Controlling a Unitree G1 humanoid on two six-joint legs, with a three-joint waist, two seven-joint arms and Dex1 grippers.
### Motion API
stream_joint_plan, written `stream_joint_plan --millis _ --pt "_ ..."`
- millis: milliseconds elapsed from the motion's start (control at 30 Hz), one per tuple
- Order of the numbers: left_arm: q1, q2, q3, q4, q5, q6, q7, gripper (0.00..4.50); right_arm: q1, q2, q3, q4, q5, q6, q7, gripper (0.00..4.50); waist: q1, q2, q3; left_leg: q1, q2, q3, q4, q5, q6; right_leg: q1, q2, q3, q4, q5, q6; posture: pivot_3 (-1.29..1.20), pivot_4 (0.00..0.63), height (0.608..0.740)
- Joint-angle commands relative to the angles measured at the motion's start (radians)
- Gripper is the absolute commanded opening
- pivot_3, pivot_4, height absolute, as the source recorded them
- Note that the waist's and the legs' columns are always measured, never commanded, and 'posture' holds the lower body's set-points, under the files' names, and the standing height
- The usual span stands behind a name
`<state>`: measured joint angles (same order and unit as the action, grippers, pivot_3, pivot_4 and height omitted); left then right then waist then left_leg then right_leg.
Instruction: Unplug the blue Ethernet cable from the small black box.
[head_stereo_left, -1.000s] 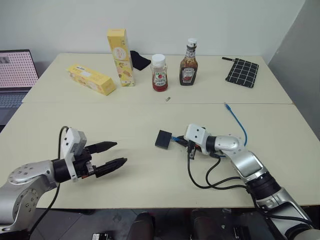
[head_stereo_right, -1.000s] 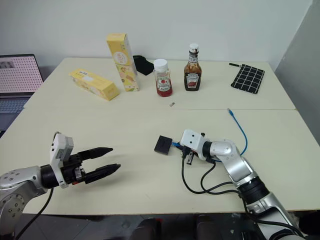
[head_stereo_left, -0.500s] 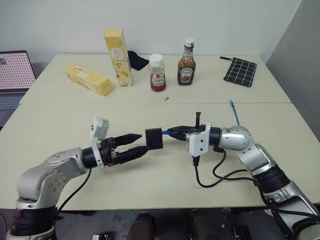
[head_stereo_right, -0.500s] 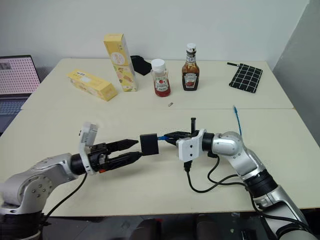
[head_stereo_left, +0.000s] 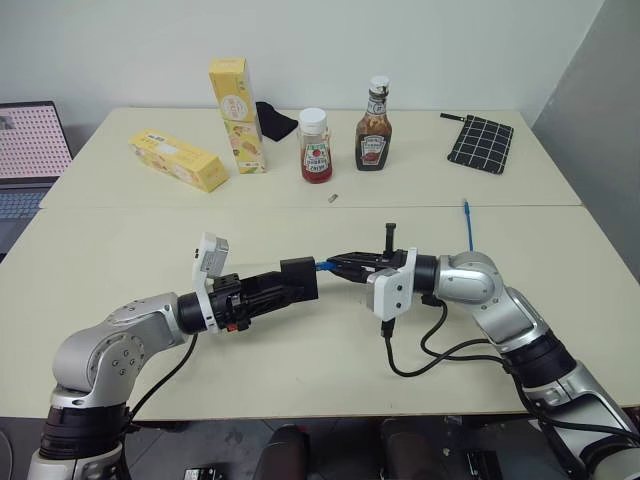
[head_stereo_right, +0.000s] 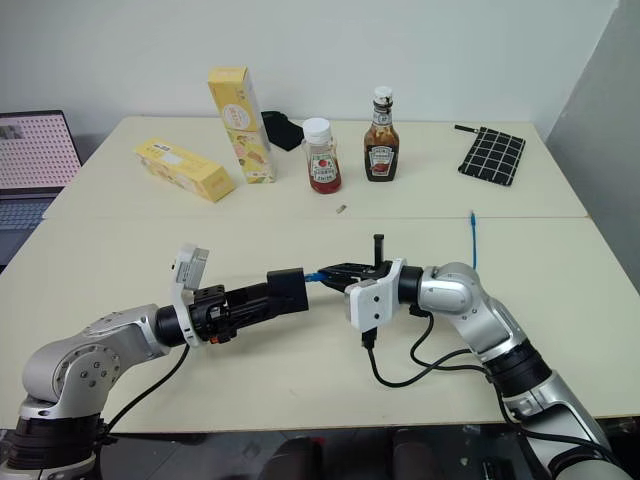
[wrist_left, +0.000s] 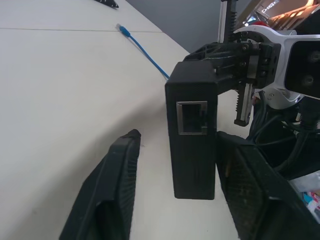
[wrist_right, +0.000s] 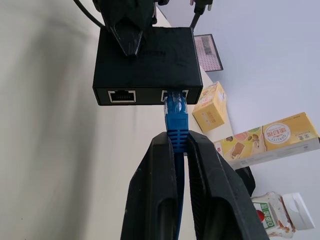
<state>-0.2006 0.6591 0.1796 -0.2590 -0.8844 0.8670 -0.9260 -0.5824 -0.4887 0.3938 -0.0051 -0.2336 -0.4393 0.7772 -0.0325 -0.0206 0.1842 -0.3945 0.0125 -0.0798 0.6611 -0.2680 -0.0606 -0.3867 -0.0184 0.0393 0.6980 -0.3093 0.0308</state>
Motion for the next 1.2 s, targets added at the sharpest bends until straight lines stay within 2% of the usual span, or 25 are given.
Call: stream_joint_plan --millis 33,100,233,267,300,333,433,467,533,600,667,733,800,1000,1200 --pt "-0.003 -0.004 -0.005 -0.001 0.003 -0.015 -0.004 1.38 -0.023 0.009 -0.003 -0.043 -0.007 -0.039 -0.01 0.06 0.0 0.0 0.0 0.0 0.0 0.0 0.0 0.0 0.0 0.0 0.0 0.0 0.0 0.0 0.0 0.0 0.15 0.74" --pt "0.0 0.0 -0.006 -0.003 0.007 -0.017 -0.009 0.87 -0.02 0.004 0.01 -0.042 -0.009 -0.04 0.01 0.06 0.0 0.0 0.0 0.0 0.0 0.0 0.0 0.0 0.0 0.0 0.0 0.0 0.0 0.0 0.0 0.0 0.15 0.74" --pt "0.001 0.023 -0.017 0.01 0.03 -0.025 -0.028 0.78 -0.017 -0.017 0.007 -0.029 -0.024 -0.077 0.012 0.06 0.0 0.0 0.0 0.0 0.0 0.0 0.0 0.0 0.0 0.0 0.0 0.0 0.0 0.0 0.0 0.0 0.15 0.74" --pt "-0.003 0.027 -0.02 0.012 0.035 -0.025 -0.035 0.78 -0.016 -0.025 0.005 -0.03 -0.02 -0.082 0.019 0.78 0.0 0.0 0.0 0.0 0.0 0.0 0.0 0.0 0.0 0.0 0.0 0.0 0.0 0.0 0.0 0.0 0.15 0.74" --pt "-0.007 0.03 -0.023 0.014 0.037 -0.024 -0.04 0.78 -0.015 -0.032 0.003 -0.032 -0.014 -0.081 0.028 0.87 0.0 0.0 0.0 0.0 0.0 0.0 0.0 0.0 0.0 0.0 0.0 0.0 0.0 0.0 0.0 0.0 0.15 0.74" --pt "-0.013 0.031 -0.025 0.016 0.037 -0.022 -0.041 0.78 -0.014 -0.039 0.002 -0.034 -0.007 -0.076 0.037 1.27 0.0 0.0 0.0 0.0 0.0 0.0 0.0 0.0 0.0 0.0 0.0 0.0 0.0 0.0 0.0 0.0 0.15 0.74" --pt "-0.038 0.031 -0.043 0.033 0.058 -0.036 -0.055 0.78 -0.002 -0.076 -0.009 -0.056 0.049 -0.051 0.093 1.79 0.0 0.0 0.0 0.0 0.0 0.0 0.0 0.0 0.0 0.0 0.0 0.0 0.0 0.0 0.0 0.0 0.15 0.74" --pt "-0.046 0.03 -0.051 0.043 0.067 -0.041 -0.061 0.78 0.005 -0.087 -0.014 -0.065 0.074 -0.037 0.112 2.11 0.001 0.0 0.0 0.0 0.0 0.0 0.0 0.0 0.0 0.0 0.0 0.0 0.0 0.0 0.0 0.0 0.15 0.74" --pt "-0.059 0.045 -0.094 0.061 0.122 -0.083 -0.094 0.78 0.028 -0.115 -0.039 -0.101 0.174 0.039 0.163 2.63 0.004 0.0 0.0 0.0 -0.001 0.0 0.001 0.0 0.0 0.0 0.0 0.0 0.0 0.0 0.0 0.0 0.15 0.74" --pt "-0.069 0.052 -0.133 0.078 0.184 -0.152 -0.126 0.78 0.054 -0.132 -0.08 -0.158 0.301 0.191 0.198 3.01 0.003 0.0 0.0 0.0 -0.001 0.0 0.001 0.0 0.0 0.001 0.0 0.0 0.0 0.0 0.0 0.0 0.15 0.74" --pt "-0.069 0.063 -0.164 0.086 0.238 -0.221 -0.16 0.78 0.072 -0.14 -0.11 -0.217 0.404 0.34 0.214 3.03 0.003 0.0 0.0 0.0 -0.001 0.0 0.0 0.0 0.0 0.001 0.0 0.0 0.0 0.0 0.0 0.0 0.15 0.74" --pt "-0.064 0.057 -0.177 0.098 0.272 -0.318 -0.222 0.78 0.083 -0.145 -0.151 -0.32 0.608 0.633 0.191 3.03 0.003 0.0 0.0 0.0 0.0 0.0 0.0 0.0 0.0 0.001 0.0 0.0 0.0 0.0 0.0 0.0 0.15 0.74" --pt "-0.071 0.053 -0.185 0.115 0.272 -0.348 -0.271 0.78 0.085 -0.127 -0.171 -0.378 0.72 0.819 0.156 3.03 0.0 0.0 0.0 0.0 0.001 -0.001 0.0 0.0 0.0 0.001 -0.001 0.0 0.0 0.0 0.0 0.0 0.15 0.74" --pt "-0.118 0.029 -0.167 0.149 0.226 -0.35 -0.337 0.78 0.065 -0.049 -0.173 -0.421 0.838 1.091 0.067 3.03 0.001 0.0 0.0 -0.001 -0.001 -0.001 0.0 0.0 0.0 0.0 0.001 -0.001 0.0 0.0 0.0 0.0 0.15 0.74" --pt "-0.119 0.04 -0.176 0.145 0.221 -0.333 -0.374 0.78 0.045 -0.016 -0.174 -0.399 0.881 1.195 0.064 3.03 0.0 0.0 0.0 -0.002 -0.001 -0.001 0.0 0.0 0.0 -0.001 0.0 -0.001 -0.001 0.0 0.0 0.0 0.15 0.74"
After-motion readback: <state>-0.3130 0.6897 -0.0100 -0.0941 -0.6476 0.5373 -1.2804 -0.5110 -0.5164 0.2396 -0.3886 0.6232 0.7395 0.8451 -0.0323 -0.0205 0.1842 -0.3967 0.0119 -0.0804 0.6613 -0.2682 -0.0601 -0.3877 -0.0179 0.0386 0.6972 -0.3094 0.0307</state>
